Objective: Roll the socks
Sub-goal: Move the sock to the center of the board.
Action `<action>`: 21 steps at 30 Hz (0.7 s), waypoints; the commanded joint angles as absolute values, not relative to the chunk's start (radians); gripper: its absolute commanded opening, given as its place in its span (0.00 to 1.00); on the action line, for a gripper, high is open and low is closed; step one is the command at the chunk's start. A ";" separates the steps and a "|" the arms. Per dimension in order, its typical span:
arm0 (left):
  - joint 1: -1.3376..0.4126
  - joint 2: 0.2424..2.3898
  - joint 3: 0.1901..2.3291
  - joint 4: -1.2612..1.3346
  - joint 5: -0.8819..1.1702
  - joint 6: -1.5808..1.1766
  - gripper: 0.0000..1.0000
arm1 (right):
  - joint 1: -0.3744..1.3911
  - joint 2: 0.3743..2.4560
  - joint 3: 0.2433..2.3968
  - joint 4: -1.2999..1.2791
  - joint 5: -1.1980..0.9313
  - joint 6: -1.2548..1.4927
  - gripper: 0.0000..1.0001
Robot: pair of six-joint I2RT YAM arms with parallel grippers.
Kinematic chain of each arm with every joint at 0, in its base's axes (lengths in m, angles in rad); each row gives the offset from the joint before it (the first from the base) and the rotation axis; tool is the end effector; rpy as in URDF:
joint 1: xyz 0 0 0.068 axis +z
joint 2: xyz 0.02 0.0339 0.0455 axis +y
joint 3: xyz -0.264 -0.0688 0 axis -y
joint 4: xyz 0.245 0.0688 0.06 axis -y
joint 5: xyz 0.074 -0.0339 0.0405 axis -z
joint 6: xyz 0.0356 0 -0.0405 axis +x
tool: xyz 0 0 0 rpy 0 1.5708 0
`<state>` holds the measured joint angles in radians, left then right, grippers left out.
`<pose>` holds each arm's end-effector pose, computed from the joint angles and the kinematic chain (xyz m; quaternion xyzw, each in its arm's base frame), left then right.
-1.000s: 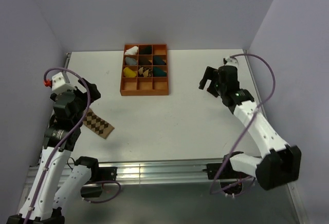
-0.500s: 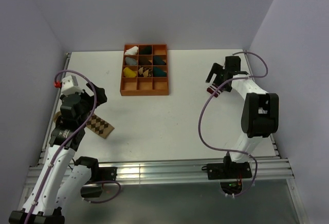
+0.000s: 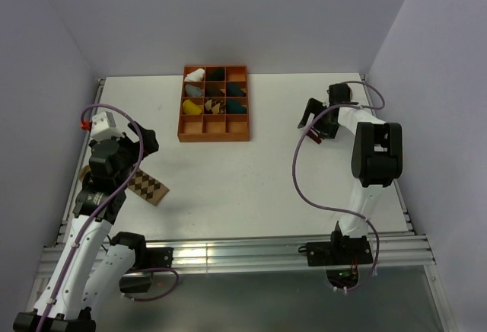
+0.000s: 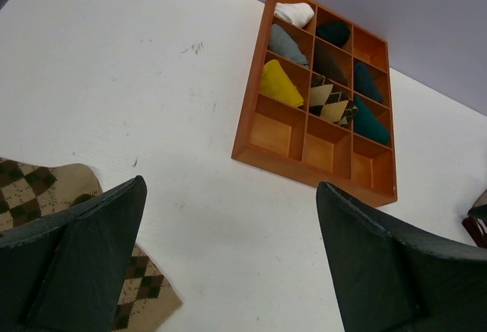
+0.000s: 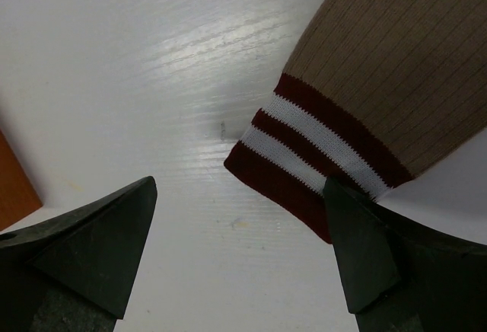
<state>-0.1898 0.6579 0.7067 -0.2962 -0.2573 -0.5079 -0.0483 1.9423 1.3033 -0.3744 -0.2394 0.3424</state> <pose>0.1569 -0.0209 0.3203 -0.2018 0.7601 -0.1132 0.6073 0.4057 -0.0112 0.1694 0.1531 0.9428 0.1536 0.2534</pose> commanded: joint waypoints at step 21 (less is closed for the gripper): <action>-0.193 0.606 0.693 -0.252 -0.209 -0.499 0.99 | 0.428 1.588 0.838 -0.299 -0.169 0.664 0.97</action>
